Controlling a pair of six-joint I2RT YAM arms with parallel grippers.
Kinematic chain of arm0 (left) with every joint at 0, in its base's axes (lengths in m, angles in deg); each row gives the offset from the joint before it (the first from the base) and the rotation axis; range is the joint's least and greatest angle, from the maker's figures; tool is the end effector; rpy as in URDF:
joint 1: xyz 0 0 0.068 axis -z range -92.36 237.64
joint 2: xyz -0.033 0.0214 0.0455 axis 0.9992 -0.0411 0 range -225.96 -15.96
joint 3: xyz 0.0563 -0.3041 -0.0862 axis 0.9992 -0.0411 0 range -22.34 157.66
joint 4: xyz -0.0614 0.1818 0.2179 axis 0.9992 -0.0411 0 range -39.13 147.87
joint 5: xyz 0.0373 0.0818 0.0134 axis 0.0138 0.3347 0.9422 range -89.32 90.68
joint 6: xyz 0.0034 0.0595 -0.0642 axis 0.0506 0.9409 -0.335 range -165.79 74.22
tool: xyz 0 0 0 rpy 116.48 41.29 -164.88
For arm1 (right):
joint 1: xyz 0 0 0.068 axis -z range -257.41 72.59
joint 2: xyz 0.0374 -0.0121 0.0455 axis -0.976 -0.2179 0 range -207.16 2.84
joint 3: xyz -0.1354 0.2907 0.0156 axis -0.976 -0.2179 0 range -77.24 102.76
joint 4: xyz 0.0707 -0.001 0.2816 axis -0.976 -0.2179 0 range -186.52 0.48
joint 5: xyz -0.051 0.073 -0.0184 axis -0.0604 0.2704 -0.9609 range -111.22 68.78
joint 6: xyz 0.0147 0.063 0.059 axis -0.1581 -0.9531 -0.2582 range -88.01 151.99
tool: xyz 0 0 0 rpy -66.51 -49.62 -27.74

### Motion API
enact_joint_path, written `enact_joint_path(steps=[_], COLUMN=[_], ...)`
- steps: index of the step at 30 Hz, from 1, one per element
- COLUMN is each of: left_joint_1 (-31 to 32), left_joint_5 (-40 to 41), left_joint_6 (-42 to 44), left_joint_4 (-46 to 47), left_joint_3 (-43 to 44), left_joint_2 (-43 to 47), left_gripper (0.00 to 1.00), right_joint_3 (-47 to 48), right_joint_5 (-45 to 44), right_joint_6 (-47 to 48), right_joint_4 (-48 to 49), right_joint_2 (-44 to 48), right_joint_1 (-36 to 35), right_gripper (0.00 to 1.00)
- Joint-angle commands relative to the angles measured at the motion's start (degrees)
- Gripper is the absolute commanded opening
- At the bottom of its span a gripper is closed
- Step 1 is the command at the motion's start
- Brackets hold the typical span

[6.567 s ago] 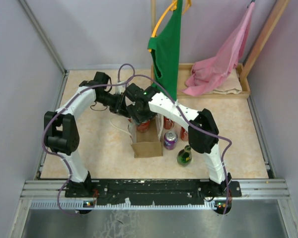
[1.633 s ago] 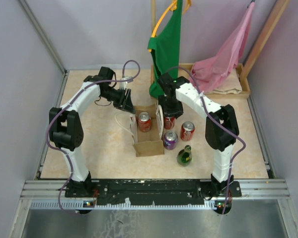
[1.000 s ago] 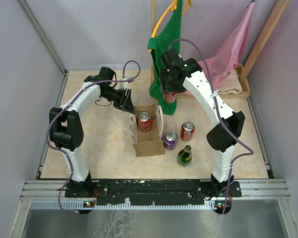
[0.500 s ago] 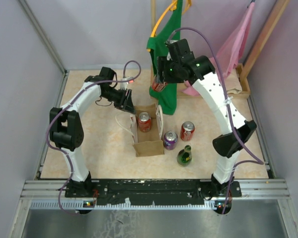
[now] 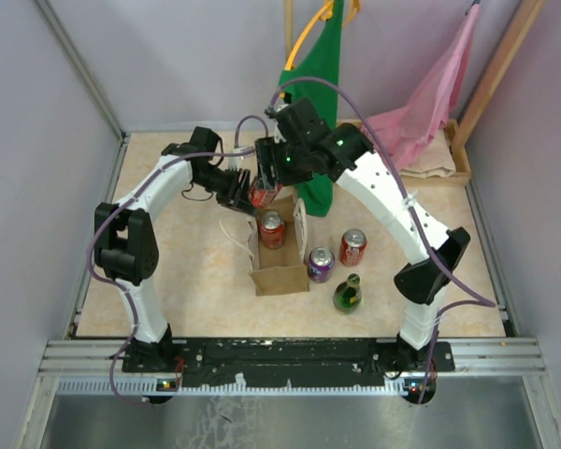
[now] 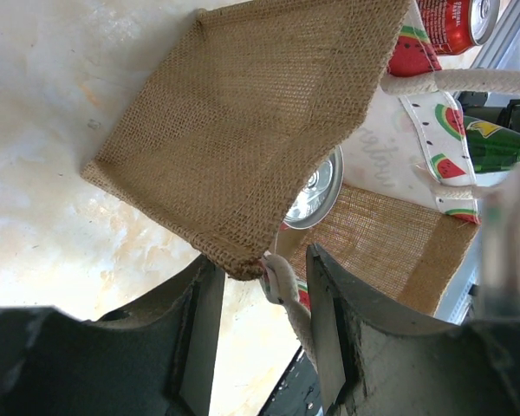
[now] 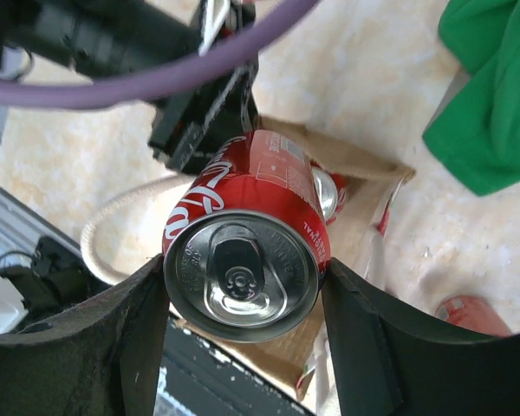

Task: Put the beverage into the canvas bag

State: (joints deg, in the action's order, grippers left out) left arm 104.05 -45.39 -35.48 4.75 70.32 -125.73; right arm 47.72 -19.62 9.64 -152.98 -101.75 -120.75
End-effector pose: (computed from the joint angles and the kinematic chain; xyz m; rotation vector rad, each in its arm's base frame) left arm 0.4163 -0.1809 0.2646 0.7952 2.5076 -1.1382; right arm 0.3238 0.3085 0.4655 -0.4517 2.3595 0.5935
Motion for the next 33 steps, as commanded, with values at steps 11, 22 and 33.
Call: enact_joint_path(steps=[11,22,33], left_joint_1=[0.91,0.91,0.91], left_joint_5=[0.72,1.58,1.77], left_joint_6=[-1.18,-1.32,-1.39], left_joint_4=[1.01,0.66,0.31], left_joint_3=[-2.11,-2.31,-2.34], left_joint_2=[0.47,1.36,1.87], left_gripper=[0.48,0.48,0.48], right_joint_3=[-18.19,-25.89,-29.23], right_joint_5=[0.25,-0.44,-3.92], right_joint_6=[-2.51,-2.00,-0.36], right_joint_4=[4.39,5.81,10.74], right_joint_2=[12.99,14.23,12.23], right_joint_1=[-2.91,-3.51,-3.61], right_gripper=[0.00,0.00,0.00])
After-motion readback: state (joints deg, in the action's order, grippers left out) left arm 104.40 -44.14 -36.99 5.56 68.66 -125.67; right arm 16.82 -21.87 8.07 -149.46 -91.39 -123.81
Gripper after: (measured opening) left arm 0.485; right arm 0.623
